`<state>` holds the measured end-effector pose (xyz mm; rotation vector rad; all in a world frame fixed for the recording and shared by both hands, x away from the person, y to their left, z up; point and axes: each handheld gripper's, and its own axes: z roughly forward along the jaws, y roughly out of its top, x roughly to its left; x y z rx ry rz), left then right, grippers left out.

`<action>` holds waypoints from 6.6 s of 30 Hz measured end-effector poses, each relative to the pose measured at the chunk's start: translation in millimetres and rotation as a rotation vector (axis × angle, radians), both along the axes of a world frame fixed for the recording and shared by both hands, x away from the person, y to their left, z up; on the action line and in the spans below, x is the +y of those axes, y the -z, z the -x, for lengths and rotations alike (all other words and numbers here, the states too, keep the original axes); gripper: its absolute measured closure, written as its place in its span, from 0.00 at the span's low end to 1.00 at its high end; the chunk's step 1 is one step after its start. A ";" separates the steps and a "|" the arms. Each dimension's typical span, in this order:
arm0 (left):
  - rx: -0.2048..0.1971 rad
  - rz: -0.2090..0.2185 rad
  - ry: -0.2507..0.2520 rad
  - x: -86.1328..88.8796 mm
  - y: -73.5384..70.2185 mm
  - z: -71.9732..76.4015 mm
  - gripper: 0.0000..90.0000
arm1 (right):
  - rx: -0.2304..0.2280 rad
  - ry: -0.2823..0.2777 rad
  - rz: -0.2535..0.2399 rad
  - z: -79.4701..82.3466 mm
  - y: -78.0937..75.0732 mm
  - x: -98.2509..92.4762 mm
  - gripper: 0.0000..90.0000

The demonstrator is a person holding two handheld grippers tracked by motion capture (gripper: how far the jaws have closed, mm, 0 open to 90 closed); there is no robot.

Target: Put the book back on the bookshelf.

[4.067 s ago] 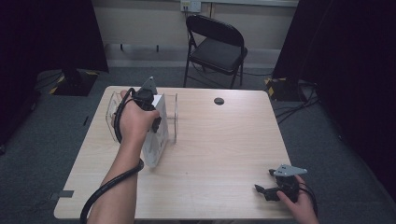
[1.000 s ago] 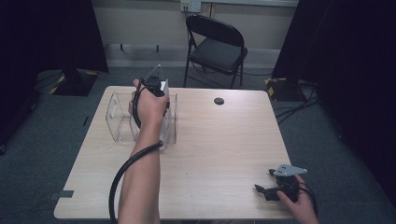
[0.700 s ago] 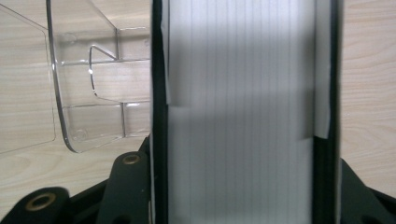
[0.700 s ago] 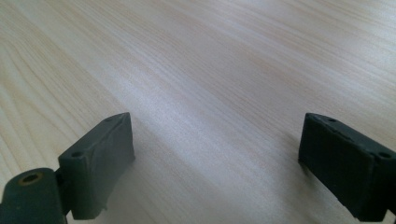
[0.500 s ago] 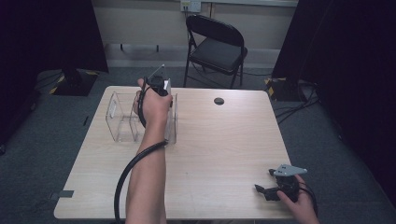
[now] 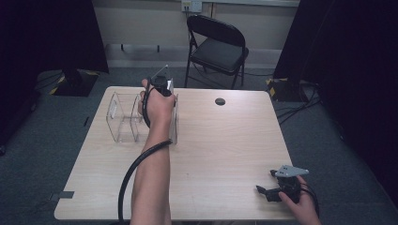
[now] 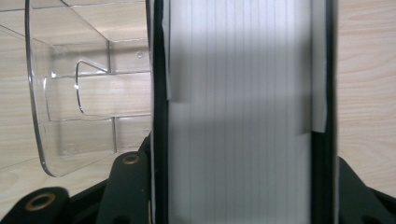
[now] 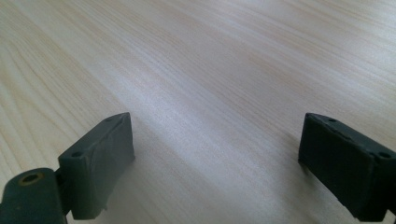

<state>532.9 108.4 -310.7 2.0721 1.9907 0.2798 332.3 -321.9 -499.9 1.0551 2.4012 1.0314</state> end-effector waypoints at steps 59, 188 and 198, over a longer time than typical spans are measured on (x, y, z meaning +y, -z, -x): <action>0.022 0.083 0.057 9.0 -13.0 14.9 0.45 | 0.004 0.001 -0.004 -0.4 -0.1 0.3 0.11; -0.125 0.222 0.367 91.7 50.7 112.2 0.23 | -0.002 0.018 -0.001 1.1 0.1 1.2 0.11; -0.123 0.213 0.400 94.0 59.3 115.3 0.23 | -0.001 0.016 0.001 1.0 0.0 0.9 0.11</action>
